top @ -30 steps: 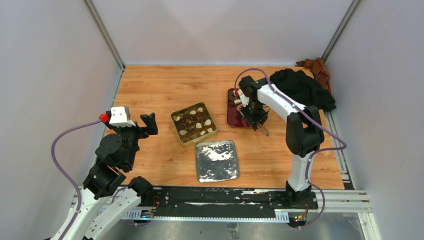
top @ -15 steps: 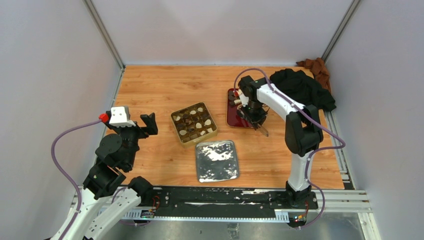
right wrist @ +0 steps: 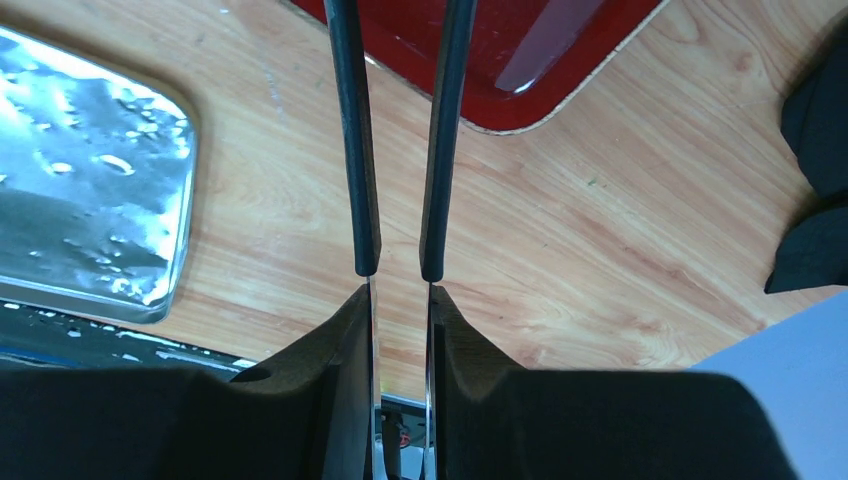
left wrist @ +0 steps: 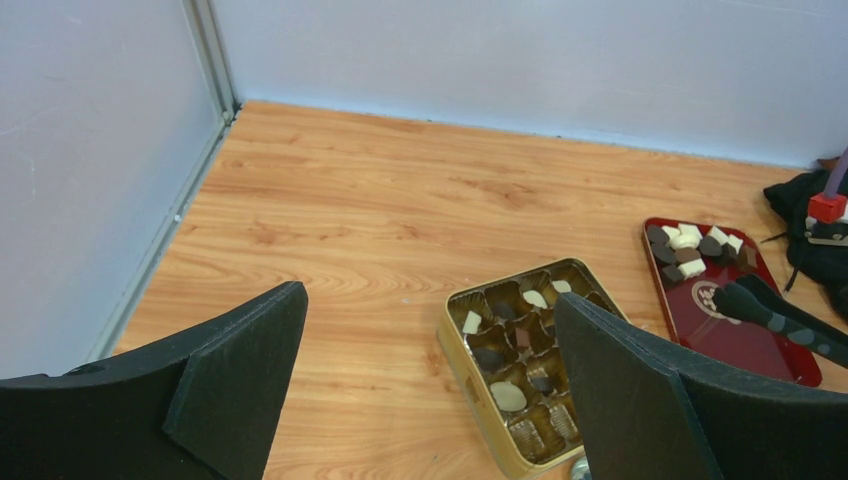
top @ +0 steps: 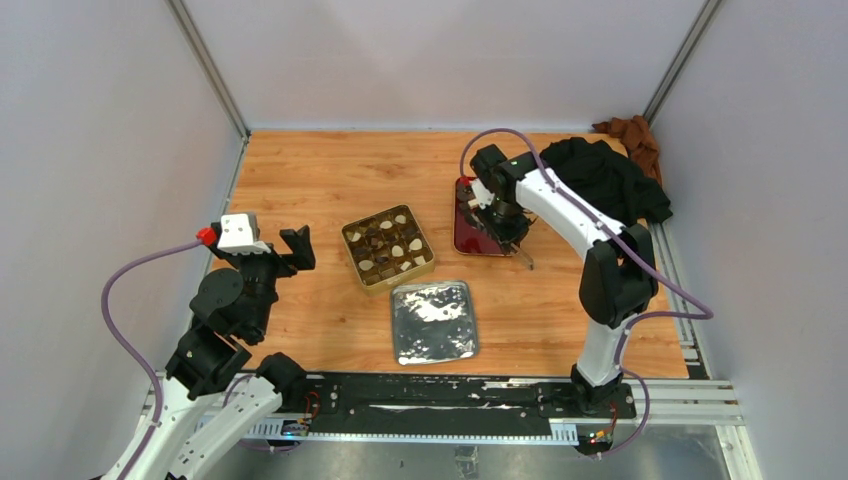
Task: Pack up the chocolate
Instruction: Pick up the fake chocolate from the plate, then place the fake chocolate in the packing box.
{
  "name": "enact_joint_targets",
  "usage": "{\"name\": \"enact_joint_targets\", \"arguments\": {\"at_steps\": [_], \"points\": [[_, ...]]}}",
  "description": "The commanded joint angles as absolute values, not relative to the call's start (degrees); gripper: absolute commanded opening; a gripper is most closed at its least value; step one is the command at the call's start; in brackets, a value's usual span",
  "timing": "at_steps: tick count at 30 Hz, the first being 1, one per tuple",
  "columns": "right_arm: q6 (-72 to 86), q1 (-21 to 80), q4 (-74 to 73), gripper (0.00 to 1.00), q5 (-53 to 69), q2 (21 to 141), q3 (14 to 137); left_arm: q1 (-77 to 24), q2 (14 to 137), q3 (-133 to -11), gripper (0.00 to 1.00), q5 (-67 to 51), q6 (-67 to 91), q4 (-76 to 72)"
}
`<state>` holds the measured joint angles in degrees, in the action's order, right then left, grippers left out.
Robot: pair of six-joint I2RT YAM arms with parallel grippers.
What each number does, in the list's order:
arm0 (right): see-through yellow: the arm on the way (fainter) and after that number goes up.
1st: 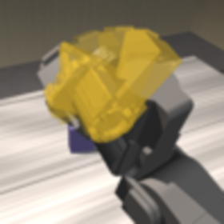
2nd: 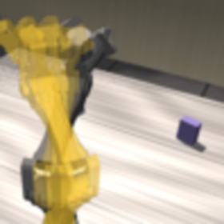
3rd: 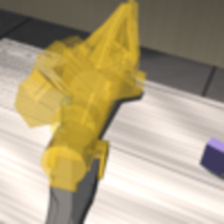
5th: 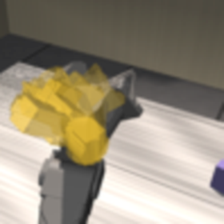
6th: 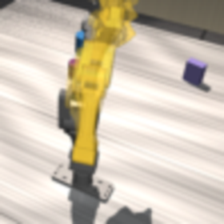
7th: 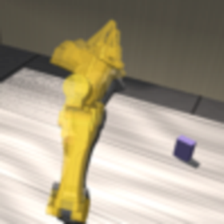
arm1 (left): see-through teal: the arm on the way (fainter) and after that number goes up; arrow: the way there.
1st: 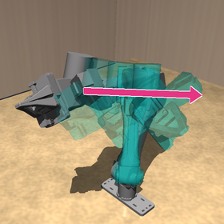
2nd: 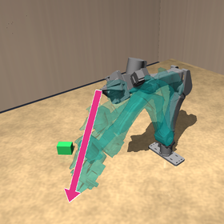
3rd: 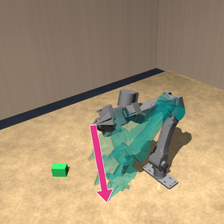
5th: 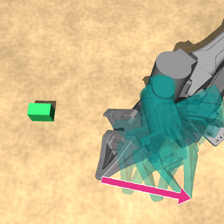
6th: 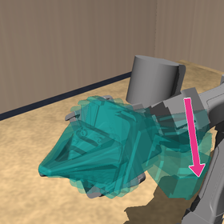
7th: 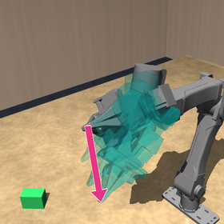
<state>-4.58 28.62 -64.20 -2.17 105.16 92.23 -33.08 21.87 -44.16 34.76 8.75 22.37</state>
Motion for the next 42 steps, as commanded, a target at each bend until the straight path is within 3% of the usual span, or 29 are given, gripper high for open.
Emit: {"name": "enact_joint_targets", "arguments": {"at_steps": [1, 24, 42], "points": [[-4.0, 32.3, -67.3, 0.15, -2.4, 102.1, 95.4, -32.8, 21.2, -43.6, 1.0, 35.3, 8.9, 21.1], [-2.0, 51.2, -69.1, 0.15, -1.3, 105.3, 103.6, -32.8, 21.2, -43.5, 1.0, 35.5, 9.0, 21.1], [-1.7, 58.1, -68.9, 0.16, 1.1, 111.5, 105.7, -32.8, 21.0, -43.5, 1.0, 35.4, 8.9, 21.1]]}}
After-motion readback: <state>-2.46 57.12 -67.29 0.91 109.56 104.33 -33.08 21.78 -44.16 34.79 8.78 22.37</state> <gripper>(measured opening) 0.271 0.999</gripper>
